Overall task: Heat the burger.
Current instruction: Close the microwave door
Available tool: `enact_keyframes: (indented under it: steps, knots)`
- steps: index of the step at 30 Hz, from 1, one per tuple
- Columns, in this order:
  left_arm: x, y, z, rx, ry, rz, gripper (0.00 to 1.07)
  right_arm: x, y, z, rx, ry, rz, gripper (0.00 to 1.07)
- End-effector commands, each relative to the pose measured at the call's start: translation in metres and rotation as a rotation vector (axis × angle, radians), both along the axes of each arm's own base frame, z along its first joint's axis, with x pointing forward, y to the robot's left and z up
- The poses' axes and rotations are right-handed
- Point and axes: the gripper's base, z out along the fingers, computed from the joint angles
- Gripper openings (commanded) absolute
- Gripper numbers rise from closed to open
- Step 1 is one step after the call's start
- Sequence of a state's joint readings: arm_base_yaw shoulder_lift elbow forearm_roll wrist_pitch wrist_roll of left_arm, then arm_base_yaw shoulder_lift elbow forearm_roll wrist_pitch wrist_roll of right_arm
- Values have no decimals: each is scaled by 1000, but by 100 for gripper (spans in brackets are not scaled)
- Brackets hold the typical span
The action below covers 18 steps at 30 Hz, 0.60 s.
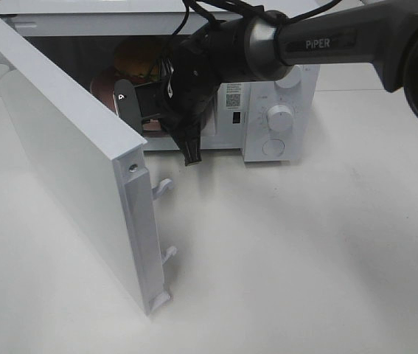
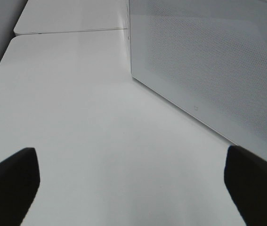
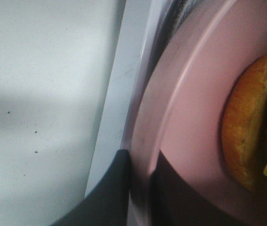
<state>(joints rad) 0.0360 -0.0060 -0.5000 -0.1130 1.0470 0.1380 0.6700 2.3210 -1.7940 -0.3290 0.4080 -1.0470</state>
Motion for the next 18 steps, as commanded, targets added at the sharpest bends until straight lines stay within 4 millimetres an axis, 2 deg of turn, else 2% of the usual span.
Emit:
enact_keyframes:
  steps: [1,2,3,5,6,7,8,10,13,15,18]
  knots:
    - [-2,0,0,0,-22,3,100,5,4,15,55,-62,7,8]
    - [-2,0,0,0,-22,3,100,5,3,14,55,-54,-2,14]
    - [-2,0,0,0,-22,3,100,5,3,14,55,-54,-2,14]
    - [-2,0,0,0,-22,3,100,4,3,14,47,-47,-5,24]
    - [-2,0,0,0,-22,3,100,4,3,14,47,-47,-5,24]
    - [-2,0,0,0,-22,3,100,4,3,14,48,-47,-5,31]
    - [-2,0,0,0,-22,3,100,4,3,14,48,-47,-5,31]
    - [-2,0,0,0,-22,3,100,4,3,14,52,-45,-10,39]
    - [-2,0,0,0,-22,3,100,4,3,14,67,-37,-27,43]
    - [-2,0,0,0,-22,3,100,4,2,14,99,-19,-64,50]
    - [-2,0,0,0,-22,3,100,4,2,14,104,-16,-71,51]
